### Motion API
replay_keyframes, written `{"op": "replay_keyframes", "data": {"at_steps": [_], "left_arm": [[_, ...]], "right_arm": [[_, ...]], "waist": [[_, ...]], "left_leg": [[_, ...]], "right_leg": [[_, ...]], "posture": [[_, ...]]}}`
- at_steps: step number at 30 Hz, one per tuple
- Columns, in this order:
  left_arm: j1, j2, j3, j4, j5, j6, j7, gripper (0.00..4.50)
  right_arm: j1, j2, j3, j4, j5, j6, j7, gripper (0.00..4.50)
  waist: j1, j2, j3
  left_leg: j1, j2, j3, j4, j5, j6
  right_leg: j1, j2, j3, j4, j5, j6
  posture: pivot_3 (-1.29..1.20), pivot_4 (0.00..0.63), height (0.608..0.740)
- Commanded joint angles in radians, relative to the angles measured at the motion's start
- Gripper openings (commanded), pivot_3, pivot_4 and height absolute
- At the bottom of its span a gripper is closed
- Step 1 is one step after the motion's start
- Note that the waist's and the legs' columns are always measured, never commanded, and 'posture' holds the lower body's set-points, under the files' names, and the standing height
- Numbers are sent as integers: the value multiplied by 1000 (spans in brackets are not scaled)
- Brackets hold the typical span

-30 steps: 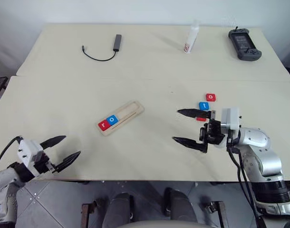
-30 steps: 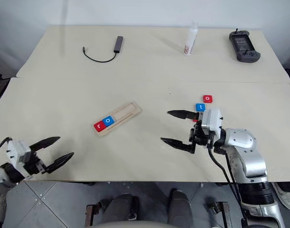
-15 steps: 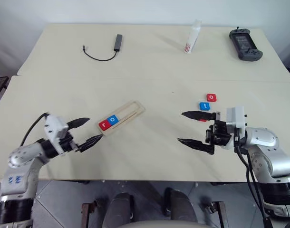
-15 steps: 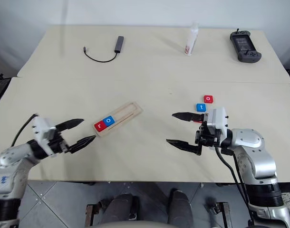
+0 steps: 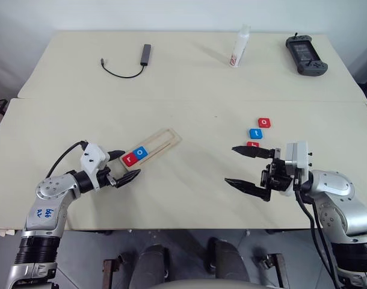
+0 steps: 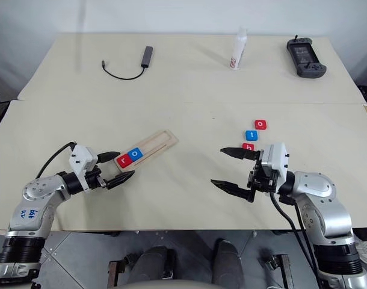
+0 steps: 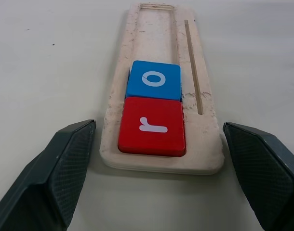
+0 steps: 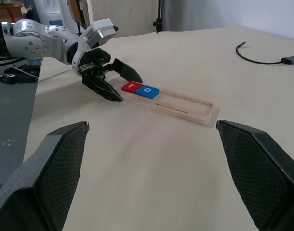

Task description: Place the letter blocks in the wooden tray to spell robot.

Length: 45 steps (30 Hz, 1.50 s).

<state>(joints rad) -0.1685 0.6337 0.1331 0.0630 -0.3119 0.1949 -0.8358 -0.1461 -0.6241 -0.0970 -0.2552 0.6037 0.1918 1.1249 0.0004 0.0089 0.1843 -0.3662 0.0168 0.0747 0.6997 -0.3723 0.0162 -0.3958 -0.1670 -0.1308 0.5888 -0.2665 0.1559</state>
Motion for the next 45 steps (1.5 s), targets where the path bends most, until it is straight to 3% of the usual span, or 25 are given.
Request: {"op": "replay_keyframes", "data": {"at_steps": [1, 5, 6, 14, 20, 27, 31, 33, 35, 40, 45], "left_arm": [[4, 18, -31, 33, 13, 14, -44, 4500], [-7, 22, -57, 57, 20, -19, -95, 3448], [-13, 16, -59, 63, 18, -41, -109, 3400], [-145, -30, -139, 59, 24, -174, -218, 3400], [-298, -71, -326, 124, 135, -236, -326, 3400], [-433, -182, -411, 288, 202, -279, -337, 3400], [-460, -209, -407, 329, 204, -267, -330, 3400], [-460, -215, -394, 329, 193, -245, -323, 4133], [-453, -213, -384, 316, 177, -234, -335, 4479], [-413, -176, -333, 288, 133, -272, -380, 4479], [-334, -96, -201, 325, 29, -392, -460, 4479]], "right_arm": [[-9, 2, -22, -15, 6, -28, 3, 4441], [-15, -2, -22, 0, 1, -38, 7, 4500], [-15, -4, -23, 2, 0, -40, 9, 4500], [80, -43, -106, -30, 1, -52, 4, 4500], [258, -62, -256, -114, 40, -39, -35, 4500], [460, -52, -383, -174, 43, -36, -68, 4500], [519, -35, -413, -188, 49, -46, -82, 4500], [540, -25, -420, -189, 46, -55, -85, 4500], [551, -18, -423, -188, 44, -61, -90, 4500], [597, 15, -466, -161, 23, -107, -113, 4500], [690, 98, -546, -102, 1, -218, -115, 4500]], "waist": [[0, 0, 0], [1, 0, 0], [2, 0, 0], [26, 0, 0], [29, 0, 0], [24, -1, 0], [25, -1, 0], [25, -1, 0], [25, -1, 0], [25, -1, 0], [24, 0, 0]], "left_leg": [[0, 0, 0, 0, 0, 0], [0, 0, 0, 0, 0, 0], [1, 0, 0, 0, 0, 0], [-1, 0, 0, 1, 0, 0], [-1, -1, 0, 1, 0, 0], [-1, -1, 1, 1, 0, 1], [0, -1, 1, 1, 0, 1], [0, -1, 1, 1, 0, 1], [-1, -1, 1, 1, 0, 1], [0, 0, 1, 1, 0, 1], [0, 0, 0, 0, 0, 1]], "right_leg": [[0, 0, 0, 0, 0, 0], [0, 0, 0, 0, 0, 0], [0, 0, 0, 0, 0, 0], [0, 0, -1, 0, 0, 0], [0, 0, -1, -1, 0, 0], [0, 0, 0, -1, 0, 0], [1, 0, 0, 0, 0, 0], [1, 0, 0, 0, 0, 0], [1, 0, 0, 0, 0, 0], [1, 0, 0, 0, 0, 0], [0, 0, 0, -1, 0, 0]], "posture": [[0, 150, 740], [0, 150, 740], [0, 150, 740], [0, 150, 740], [0, 150, 740], [0, 150, 740], [0, 150, 740], [0, 150, 740], [0, 150, 740], [0, 150, 740], [0, 150, 740]]}}
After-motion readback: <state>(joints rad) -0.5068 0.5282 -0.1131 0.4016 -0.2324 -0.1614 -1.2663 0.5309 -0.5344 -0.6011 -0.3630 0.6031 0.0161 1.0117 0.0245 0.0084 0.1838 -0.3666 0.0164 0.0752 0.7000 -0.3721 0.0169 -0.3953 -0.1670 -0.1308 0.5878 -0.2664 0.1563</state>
